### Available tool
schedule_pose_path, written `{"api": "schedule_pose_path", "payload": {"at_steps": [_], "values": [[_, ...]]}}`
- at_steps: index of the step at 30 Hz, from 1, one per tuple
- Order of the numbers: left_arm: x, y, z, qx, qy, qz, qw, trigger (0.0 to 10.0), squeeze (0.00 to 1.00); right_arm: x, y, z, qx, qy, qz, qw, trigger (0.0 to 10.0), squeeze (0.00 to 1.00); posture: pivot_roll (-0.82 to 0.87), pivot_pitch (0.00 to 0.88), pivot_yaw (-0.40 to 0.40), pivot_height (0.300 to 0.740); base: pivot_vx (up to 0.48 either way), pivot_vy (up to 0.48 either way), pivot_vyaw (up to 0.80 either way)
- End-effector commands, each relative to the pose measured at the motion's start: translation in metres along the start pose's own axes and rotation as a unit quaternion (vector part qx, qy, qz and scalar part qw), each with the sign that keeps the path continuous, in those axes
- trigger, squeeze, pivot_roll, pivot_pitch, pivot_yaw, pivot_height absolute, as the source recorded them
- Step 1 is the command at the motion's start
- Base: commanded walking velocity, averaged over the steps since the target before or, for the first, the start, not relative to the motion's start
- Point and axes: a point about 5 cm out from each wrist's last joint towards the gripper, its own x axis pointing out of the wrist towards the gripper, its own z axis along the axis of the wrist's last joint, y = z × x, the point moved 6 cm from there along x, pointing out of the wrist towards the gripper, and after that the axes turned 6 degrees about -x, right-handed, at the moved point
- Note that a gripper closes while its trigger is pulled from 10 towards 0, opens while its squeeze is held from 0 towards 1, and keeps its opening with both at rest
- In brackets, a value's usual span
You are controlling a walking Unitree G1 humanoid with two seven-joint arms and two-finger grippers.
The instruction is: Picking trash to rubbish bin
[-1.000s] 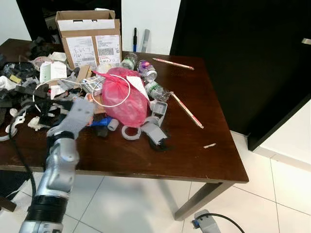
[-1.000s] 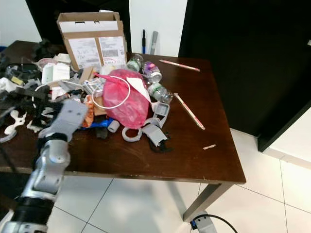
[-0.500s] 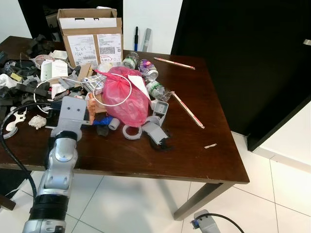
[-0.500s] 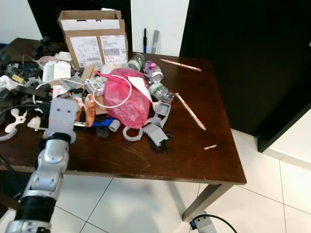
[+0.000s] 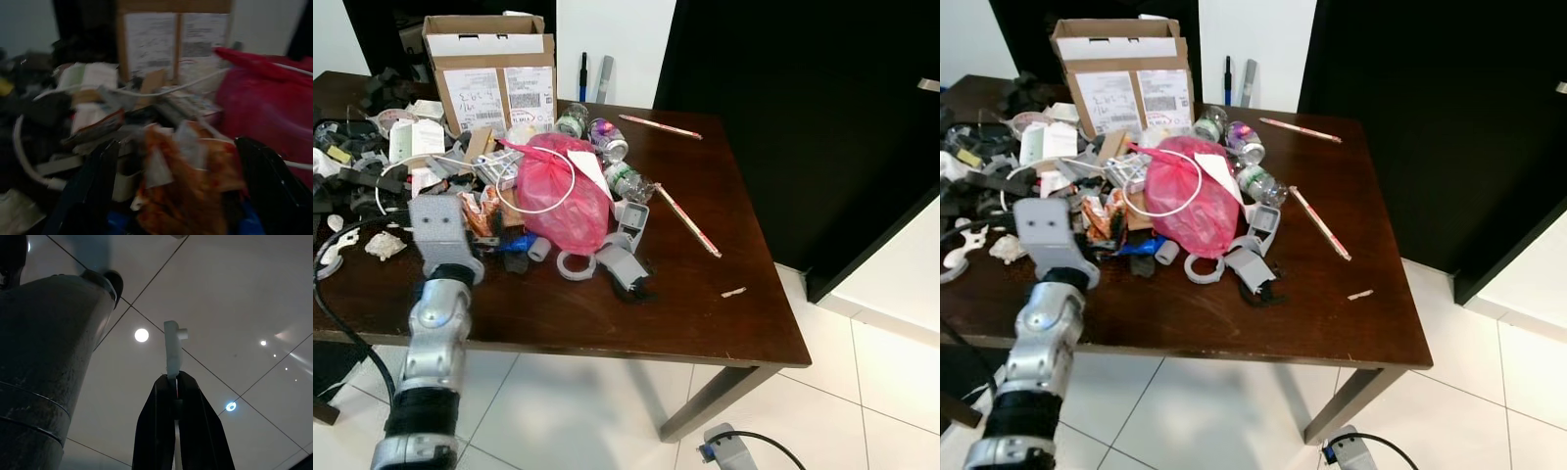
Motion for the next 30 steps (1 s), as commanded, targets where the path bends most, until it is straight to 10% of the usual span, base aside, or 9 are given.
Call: {"api": "schedule_pose_path", "payload": {"at_steps": [1,18,30], "values": [[0.002,0.007,-0.003,0.000,0.004,0.002,1.000,10.0,0.00,-0.001,0.001,-0.013,0.002,0.015,0.002,1.000,10.0,0.00,0.17,0.137,-0.105,0.740,0.000,0.000,0.00],[0.011,0.041,-0.002,0.009,0.008,0.016,1.000,10.0,0.00,-0.003,-0.006,-0.027,0.003,0.027,-0.005,1.000,10.0,0.00,0.13,0.160,-0.118,0.740,0.000,0.000,0.00],[0.021,0.000,0.006,-0.063,-0.005,-0.085,0.994,10.0,0.00,-0.006,-0.014,-0.036,0.002,0.034,-0.012,0.999,10.0,0.00,0.10,0.173,-0.124,0.740,0.000,0.000,0.00]]}}
